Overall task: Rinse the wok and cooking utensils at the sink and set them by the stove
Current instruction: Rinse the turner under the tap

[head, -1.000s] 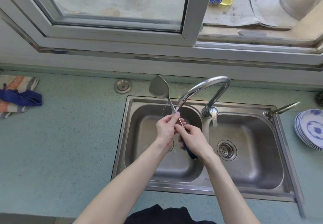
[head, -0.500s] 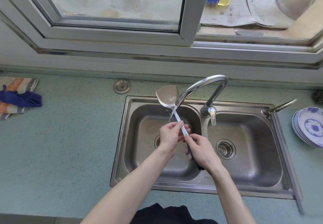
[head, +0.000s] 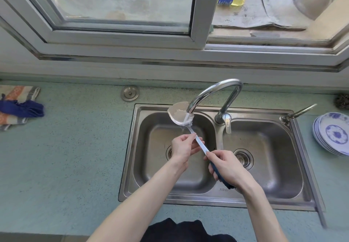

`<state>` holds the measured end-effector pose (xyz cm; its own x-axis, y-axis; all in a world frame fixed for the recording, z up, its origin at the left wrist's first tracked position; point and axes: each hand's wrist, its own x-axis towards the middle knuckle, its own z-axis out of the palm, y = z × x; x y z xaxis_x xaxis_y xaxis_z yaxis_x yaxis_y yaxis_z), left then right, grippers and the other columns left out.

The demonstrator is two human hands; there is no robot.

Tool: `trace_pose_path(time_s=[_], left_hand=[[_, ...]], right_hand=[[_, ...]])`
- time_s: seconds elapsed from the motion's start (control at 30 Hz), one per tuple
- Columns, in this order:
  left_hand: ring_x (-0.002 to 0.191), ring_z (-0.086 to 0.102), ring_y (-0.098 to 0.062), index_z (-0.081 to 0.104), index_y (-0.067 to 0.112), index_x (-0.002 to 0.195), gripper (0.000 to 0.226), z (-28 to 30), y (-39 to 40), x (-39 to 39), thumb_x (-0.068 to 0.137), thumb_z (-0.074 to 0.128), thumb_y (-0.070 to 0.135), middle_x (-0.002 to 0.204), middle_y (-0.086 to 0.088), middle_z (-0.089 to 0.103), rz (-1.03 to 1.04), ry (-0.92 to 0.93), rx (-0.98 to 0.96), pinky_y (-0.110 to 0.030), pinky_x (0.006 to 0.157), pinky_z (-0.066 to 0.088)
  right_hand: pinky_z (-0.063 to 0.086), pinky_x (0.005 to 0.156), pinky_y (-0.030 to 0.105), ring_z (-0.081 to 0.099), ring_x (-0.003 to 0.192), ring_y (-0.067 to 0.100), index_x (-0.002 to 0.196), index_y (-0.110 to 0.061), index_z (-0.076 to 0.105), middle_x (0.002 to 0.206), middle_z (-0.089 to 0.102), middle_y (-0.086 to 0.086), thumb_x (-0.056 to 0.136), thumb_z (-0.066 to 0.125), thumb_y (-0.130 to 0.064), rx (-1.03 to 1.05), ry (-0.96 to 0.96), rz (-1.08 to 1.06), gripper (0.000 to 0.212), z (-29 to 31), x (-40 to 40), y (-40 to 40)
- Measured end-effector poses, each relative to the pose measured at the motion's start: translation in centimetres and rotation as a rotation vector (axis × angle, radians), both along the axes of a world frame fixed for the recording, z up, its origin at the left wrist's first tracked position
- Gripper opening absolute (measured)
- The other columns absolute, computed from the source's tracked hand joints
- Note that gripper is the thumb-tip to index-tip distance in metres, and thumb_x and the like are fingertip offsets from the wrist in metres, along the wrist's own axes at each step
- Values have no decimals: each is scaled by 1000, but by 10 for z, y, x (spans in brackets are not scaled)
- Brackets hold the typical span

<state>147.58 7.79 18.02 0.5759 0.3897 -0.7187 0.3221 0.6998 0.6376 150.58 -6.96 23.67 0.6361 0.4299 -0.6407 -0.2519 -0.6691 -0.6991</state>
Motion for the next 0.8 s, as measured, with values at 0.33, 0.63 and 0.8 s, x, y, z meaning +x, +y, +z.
trace_pose_path(time_s=[0.33, 0.63, 0.8], left_hand=[[78, 78, -26, 69, -4, 98, 14, -7, 1, -21, 98, 66, 9, 87, -18, 78, 60, 35, -48, -31, 67, 62], [84, 78, -28, 63, -12, 113, 20, -1, 6, -23, 94, 66, -5, 100, -25, 76, 3, -9, -185, -30, 65, 62], [83, 78, -31, 63, -11, 113, 19, -8, 12, -21, 95, 64, -6, 97, -24, 77, 20, 35, -174, -30, 64, 62]], right_hand=[[41, 47, 25, 56, 48, 18, 93, -9, 69, 60, 64, 2, 107, 50, -30, -51, 20, 105, 32, -3, -6, 3], [50, 59, 30, 62, 53, 17, 94, -12, 70, 65, 70, 2, 107, 51, -39, -30, -17, 121, 36, -12, -2, 13], [46, 81, 32, 67, 101, 23, 114, -21, 70, 108, 75, 1, 108, 49, -41, -173, -494, -49, 30, -24, 8, 12]])
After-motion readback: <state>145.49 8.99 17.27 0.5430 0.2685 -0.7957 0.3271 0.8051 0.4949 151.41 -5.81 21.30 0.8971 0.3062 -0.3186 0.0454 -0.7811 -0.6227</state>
